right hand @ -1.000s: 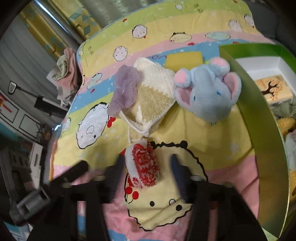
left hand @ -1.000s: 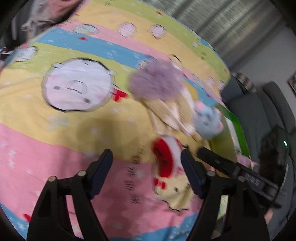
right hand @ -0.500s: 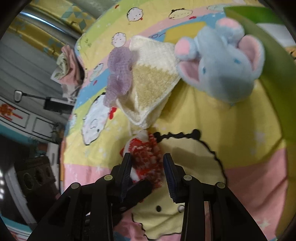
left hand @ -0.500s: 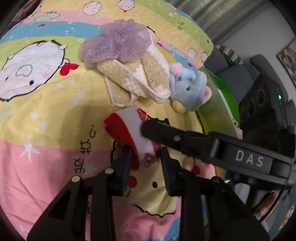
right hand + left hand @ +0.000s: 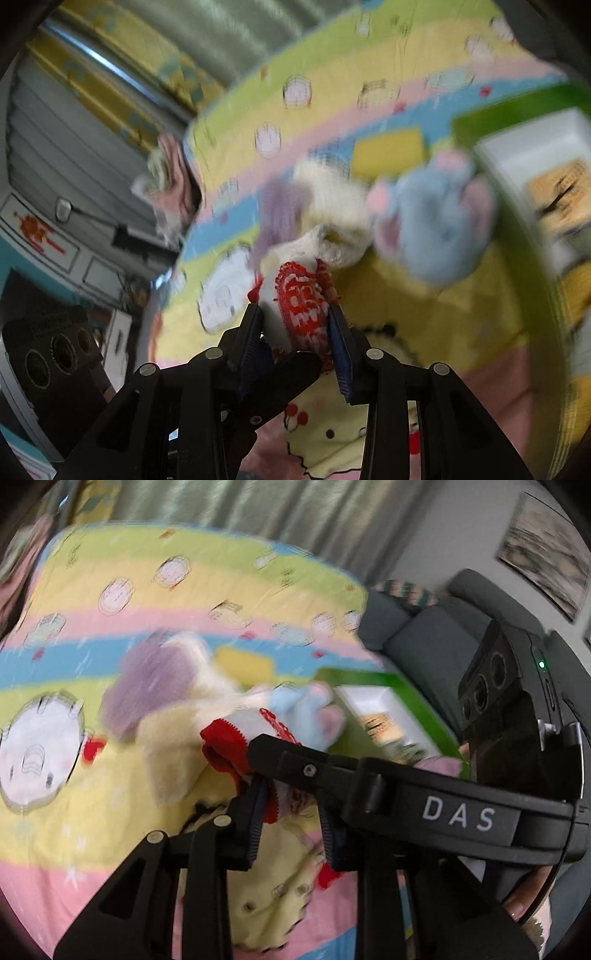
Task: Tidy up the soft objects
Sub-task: 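Lift the red-and-white cloth with the right tool toward the box, then lower the red-and-white cloth into the box and open the right tool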
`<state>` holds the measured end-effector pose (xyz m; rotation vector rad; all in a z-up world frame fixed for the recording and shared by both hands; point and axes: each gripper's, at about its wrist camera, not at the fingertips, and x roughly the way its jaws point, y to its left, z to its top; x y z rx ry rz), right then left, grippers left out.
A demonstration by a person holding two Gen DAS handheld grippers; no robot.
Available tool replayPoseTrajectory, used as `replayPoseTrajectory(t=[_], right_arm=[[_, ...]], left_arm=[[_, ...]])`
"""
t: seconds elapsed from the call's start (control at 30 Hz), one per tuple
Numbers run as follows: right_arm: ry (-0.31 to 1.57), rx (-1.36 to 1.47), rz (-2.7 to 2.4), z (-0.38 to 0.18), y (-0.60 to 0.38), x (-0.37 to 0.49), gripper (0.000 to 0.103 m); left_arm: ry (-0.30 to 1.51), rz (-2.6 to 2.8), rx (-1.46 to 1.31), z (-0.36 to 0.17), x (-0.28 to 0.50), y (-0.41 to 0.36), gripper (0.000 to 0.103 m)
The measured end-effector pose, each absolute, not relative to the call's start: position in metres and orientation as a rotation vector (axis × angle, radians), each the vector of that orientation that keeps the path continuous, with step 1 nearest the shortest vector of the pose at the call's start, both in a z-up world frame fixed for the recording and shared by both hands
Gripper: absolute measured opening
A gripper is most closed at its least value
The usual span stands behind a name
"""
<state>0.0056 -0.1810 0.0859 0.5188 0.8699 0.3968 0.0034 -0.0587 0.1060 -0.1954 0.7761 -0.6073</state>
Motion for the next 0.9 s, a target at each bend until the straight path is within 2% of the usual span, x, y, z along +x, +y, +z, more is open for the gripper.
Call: replayPoseTrajectory(t=[0.17,0.37,0.6,0.9], right_arm=[[0.707,0.575,0.298,0.123,-0.233,-0.015,0.038],[0.618,0.665,0.137,0.128,-0.3,-0.035,0.038],[0.567,0.716,-0.037,0.124,-0.348,-0.05,0.038],[0.598,0.806,-0.161,0.101,-0.394,-0.06,0.038]], left_arm=[[0.693,-0.744,-0.109,0.137,0.002,-0.107,0.023],[0.723,-0.913,-0.057,0.137,0.008,-0.166,0.023],[0.766,-1.069,-0.015,0.131,0.019,-0.226,0.023],[0.883,-1.143,0.021,0.111,0.027,-0.271,0.023]])
